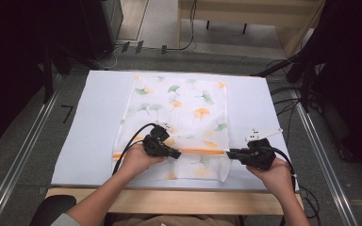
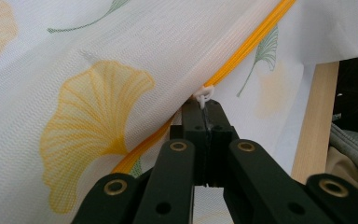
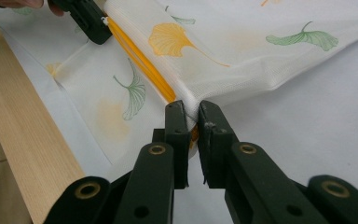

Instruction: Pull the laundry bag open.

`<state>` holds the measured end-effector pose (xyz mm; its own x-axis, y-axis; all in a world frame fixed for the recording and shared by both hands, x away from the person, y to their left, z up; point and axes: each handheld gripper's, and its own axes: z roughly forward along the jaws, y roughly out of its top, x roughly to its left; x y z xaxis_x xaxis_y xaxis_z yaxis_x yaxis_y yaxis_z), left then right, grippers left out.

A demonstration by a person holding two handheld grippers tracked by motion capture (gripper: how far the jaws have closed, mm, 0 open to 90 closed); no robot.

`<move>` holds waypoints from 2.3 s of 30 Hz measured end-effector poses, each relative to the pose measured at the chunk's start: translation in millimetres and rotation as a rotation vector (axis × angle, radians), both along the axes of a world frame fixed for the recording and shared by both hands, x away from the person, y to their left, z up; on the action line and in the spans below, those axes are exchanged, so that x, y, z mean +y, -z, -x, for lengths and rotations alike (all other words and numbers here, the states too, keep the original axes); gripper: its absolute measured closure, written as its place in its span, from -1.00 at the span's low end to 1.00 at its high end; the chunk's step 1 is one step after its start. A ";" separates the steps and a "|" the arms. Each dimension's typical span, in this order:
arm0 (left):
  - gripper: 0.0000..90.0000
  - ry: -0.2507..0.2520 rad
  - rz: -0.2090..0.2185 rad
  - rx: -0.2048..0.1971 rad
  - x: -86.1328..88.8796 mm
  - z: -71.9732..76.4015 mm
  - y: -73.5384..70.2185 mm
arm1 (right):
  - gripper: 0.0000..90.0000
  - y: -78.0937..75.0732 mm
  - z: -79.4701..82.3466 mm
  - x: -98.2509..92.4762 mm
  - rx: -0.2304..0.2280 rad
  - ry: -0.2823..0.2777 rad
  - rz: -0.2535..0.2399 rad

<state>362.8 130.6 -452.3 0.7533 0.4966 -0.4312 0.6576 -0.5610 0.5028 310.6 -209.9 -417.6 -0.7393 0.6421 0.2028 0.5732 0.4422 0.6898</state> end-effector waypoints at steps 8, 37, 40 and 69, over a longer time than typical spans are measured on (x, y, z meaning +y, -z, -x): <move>1.00 -0.014 0.017 -0.004 6.3 5.3 -3.6 | 0.89 0.7 0.1 3.6 0.004 -0.004 0.002; 1.00 -0.011 -0.014 -0.004 21.1 6.3 -9.6 | 0.88 3.0 1.5 1.9 0.011 0.001 0.014; 1.00 -0.024 -0.033 -0.005 31.6 7.7 -9.9 | 0.88 3.6 0.9 1.8 0.007 -0.004 0.019; 1.00 -0.053 -0.024 -0.009 47.2 8.5 -7.8 | 0.88 7.1 -1.6 -2.6 0.026 0.020 0.027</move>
<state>354.2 177.8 -444.5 0.7290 0.5462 -0.4126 0.6828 -0.5370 0.4955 312.2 -212.5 -424.7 -0.7212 0.6619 0.2045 0.5997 0.4487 0.6626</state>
